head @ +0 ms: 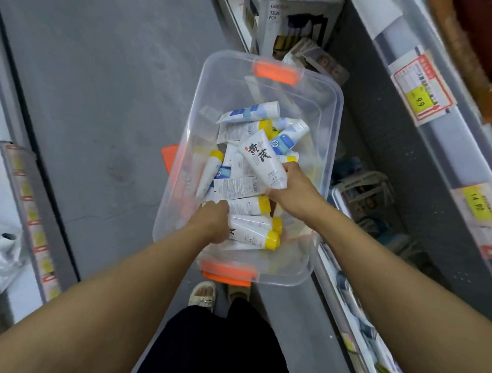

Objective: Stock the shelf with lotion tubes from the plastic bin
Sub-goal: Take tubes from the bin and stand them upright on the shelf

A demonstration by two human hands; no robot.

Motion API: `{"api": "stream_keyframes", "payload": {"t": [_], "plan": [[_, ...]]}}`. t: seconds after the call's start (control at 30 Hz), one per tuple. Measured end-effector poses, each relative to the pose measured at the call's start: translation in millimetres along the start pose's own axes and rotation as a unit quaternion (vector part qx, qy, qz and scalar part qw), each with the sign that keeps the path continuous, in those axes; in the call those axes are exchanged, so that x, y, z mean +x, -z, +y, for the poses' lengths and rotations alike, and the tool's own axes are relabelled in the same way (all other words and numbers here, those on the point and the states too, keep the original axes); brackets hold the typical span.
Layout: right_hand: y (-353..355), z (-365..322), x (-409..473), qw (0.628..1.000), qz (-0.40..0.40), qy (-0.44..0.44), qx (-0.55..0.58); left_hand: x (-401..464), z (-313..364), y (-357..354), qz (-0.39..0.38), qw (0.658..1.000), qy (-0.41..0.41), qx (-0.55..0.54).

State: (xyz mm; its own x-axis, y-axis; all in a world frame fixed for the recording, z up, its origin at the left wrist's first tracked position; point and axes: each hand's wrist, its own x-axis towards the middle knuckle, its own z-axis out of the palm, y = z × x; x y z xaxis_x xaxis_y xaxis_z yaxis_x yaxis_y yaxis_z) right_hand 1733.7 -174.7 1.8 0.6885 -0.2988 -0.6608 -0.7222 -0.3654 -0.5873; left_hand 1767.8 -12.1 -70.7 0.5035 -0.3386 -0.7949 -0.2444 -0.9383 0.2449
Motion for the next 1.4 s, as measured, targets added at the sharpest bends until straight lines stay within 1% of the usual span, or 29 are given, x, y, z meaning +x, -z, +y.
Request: {"api": "stream_keyframes", "payload": {"t": [0.07, 0.17, 0.33, 0.4, 0.47, 0.57, 0.63, 0.67, 0.73, 0.8, 0.93, 1.0, 1.1, 1.13, 1.17, 1.27, 1.33, 1.4], "plan": [[-0.3, 4.0, -1.2, 0.999, 0.009, -0.001, 0.031, 8.0, -2.6, -6.5, 0.001, 1.0, 0.0, 0.023], [-1.6, 10.4, -3.0, 0.999, 0.023, 0.003, 0.04, 17.4, -7.1, -14.2, -0.002, 0.999, -0.001, 0.033], [-2.8, 13.0, -6.2, 0.997, 0.048, -0.005, 0.06, 16.9, -8.9, -14.5, 0.08, 0.996, 0.035, -0.009], [-2.6, 12.0, -8.8, 0.996, 0.058, -0.006, 0.071, 11.8, -7.7, -12.7, 0.089, 0.995, 0.042, -0.024], [-2.8, 11.1, -11.5, 0.994, 0.07, -0.008, 0.084, 4.9, -5.0, -7.8, 0.075, 0.996, 0.034, -0.023], [-3.8, 9.0, -16.3, 0.989, 0.087, -0.012, 0.115, -2.6, 2.2, 3.4, 0.022, 1.0, -0.004, -0.022], [-4.4, 7.4, -20.4, 0.986, 0.098, -0.012, 0.134, -6.4, 5.0, 11.3, 0.012, 0.995, -0.013, -0.095], [-4.4, 6.2, -22.4, 0.984, 0.104, -0.012, 0.142, -8.2, 6.2, 14.1, 0.01, 0.987, -0.012, -0.159], [-2.6, 2.5, -28.2, 0.982, 0.115, -0.013, 0.149, -12.8, 8.9, 19.7, 0.012, 0.959, -0.029, -0.281], [1.2, -0.9, -35.1, 0.98, 0.129, -0.014, 0.151, -21.8, 12.8, 27.9, 0.034, 0.931, -0.058, -0.358], [13.0, -11.2, -56.0, 0.974, 0.16, -0.008, 0.159, -50.9, 22.4, 58.5, 0.101, 0.892, -0.117, -0.425], [20.6, -18.5, -69.3, 0.97, 0.171, 0.005, 0.17, -67.9, 29.7, 78.4, 0.127, 0.865, -0.14, -0.464], [33.2, -33.7, -92.9, 0.962, 0.19, 0.034, 0.193, -94.9, 46.0, 108.0, 0.156, 0.826, -0.142, -0.522], [37.8, -39.9, -101.1, 0.957, 0.199, 0.044, 0.205, -103.6, 52.5, 117.6, 0.158, 0.819, -0.141, -0.533], [42.8, -46.7, -109.9, 0.952, 0.207, 0.053, 0.219, -112.1, 58.4, 126.9, 0.163, 0.82, -0.139, -0.531], [59.7, -66.2, -135.3, 0.937, 0.23, 0.067, 0.253, -141.1, 72.9, 155.3, 0.206, 0.838, -0.152, -0.482], [72.6, -78.4, -153.5, 0.926, 0.256, 0.083, 0.264, -162.3, 81.1, 172.6, 0.212, 0.848, -0.17, -0.455], [85.9, -90.9, -174.7, 0.911, 0.285, 0.102, 0.279, -187.1, 90.0, 188.5, 0.207, 0.848, -0.2, -0.446]]}}
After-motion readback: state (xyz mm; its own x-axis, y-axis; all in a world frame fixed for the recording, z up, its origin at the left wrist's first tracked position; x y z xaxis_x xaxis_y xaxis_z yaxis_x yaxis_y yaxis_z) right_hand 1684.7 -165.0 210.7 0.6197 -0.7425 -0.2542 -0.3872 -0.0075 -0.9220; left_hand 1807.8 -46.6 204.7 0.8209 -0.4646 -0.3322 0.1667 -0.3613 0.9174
